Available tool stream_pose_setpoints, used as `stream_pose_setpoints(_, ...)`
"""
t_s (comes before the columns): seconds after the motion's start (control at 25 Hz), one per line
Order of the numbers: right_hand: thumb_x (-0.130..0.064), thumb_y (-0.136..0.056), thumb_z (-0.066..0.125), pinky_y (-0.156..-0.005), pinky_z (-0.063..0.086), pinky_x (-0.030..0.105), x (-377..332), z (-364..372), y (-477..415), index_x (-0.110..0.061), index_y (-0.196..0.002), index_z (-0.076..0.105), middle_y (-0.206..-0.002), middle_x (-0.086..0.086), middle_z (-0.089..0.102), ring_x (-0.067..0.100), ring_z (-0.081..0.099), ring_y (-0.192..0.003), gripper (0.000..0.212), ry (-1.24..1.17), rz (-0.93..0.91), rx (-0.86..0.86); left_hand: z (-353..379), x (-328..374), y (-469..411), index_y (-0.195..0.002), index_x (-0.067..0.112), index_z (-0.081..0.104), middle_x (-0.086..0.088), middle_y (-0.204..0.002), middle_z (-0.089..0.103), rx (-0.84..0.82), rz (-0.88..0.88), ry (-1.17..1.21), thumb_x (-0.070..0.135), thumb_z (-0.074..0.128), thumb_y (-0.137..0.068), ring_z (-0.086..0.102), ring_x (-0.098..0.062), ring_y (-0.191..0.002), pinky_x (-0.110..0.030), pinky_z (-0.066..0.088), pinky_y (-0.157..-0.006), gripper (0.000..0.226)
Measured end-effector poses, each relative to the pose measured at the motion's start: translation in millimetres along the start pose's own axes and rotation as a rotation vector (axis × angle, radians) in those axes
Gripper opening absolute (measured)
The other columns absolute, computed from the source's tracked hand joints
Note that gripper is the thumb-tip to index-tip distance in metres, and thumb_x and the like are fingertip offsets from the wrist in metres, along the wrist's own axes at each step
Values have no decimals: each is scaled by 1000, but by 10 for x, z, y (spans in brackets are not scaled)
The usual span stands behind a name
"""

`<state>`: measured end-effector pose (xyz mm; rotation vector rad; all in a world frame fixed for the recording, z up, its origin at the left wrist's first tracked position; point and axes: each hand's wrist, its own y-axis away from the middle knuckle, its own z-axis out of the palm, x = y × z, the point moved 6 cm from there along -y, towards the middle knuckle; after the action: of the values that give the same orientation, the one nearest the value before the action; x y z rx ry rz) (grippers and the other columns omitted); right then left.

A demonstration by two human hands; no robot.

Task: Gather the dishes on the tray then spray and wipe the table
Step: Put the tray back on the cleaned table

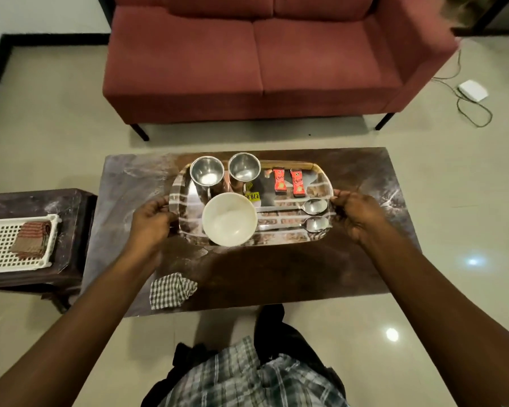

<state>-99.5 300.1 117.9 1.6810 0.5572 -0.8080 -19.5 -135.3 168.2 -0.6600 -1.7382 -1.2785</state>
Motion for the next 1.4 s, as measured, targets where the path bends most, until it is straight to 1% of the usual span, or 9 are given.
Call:
stream_pose_setpoints(0.12,-2,-100,54,-67,61,36,138,-338,-471,-9,-115,80,-110,16,81,25,75,-84,31,37,41,7,447,-249,-173,-117,2,73,-27,-114,76,7,-32,-9,-18,50,-94,74,-35,-87,-31,66,-60,38)
stream_pose_setpoints(0.28,0,-103,50,-56,60,31,380,-487,-947,-7,-118,78,-108,18,81,23,76,-77,32,44,106,20,818,-584,-440,-124,1,69,-22,-110,75,-3,-105,-62,-18,51,-99,75,-27,-86,-27,67,-60,36)
stream_pose_setpoints(0.48,4,-102,53,-83,66,51,758,-461,-1379,-3,-117,76,-107,20,80,32,77,-88,28,34,173,86,1046,-1042,-866,-114,3,64,-10,-93,71,-23,-177,-158,-22,47,-99,76,-6,-64,-17,60,-53,33)
stream_pose_setpoints(0.64,5,-103,55,-46,54,21,983,-327,-1660,-2,-117,75,-104,16,79,18,72,-70,26,88,183,101,1090,-1466,-1323,-117,1,66,-12,-94,72,-35,-220,-183,-24,47,-98,73,-25,-83,-21,63,-57,37)
stream_pose_setpoints(0.76,4,-102,60,-52,58,21,1195,-264,-1916,-1,-122,74,-106,15,80,16,75,-77,25,74,190,126,1099,-1790,-1641,-103,18,69,2,-81,79,-54,-222,-235,-21,51,-98,71,-24,-85,-28,64,-62,43)
stream_pose_setpoints(0.96,9,-100,60,-44,51,16,1569,-227,-2321,4,-123,72,-90,7,74,0,70,-52,26,121,192,187,1262,-2156,-2018,-97,22,69,2,-73,74,-73,-177,-323,-23,53,-95,72,-7,-64,-22,60,-57,47)
stream_pose_setpoints(1.04,8,-101,60,-45,52,16,1624,-222,-2416,3,-125,72,-97,9,76,5,71,-59,27,122,202,209,1341,-2245,-2098,-96,20,66,4,-68,71,-64,-178,-322,-24,51,-94,69,0,-57,-21,59,-53,47)
stream_pose_setpoints(1.16,5,-101,63,-48,54,15,1681,-218,-2532,1,-126,71,-108,13,76,10,69,-75,27,122,205,225,1388,-2422,-2160,-108,10,65,-2,-80,65,-47,-207,-303,-23,50,-95,68,-15,-71,-17,59,-52,39)
stream_pose_setpoints(1.4,2,-101,62,-55,60,20,1727,-217,-2606,-2,-127,72,-117,16,78,20,77,-92,28,132,224,216,1433,-2591,-2217,-116,5,64,-5,-84,65,-58,-227,-262,-23,49,-95,68,-21,-78,-23,65,-57,38)
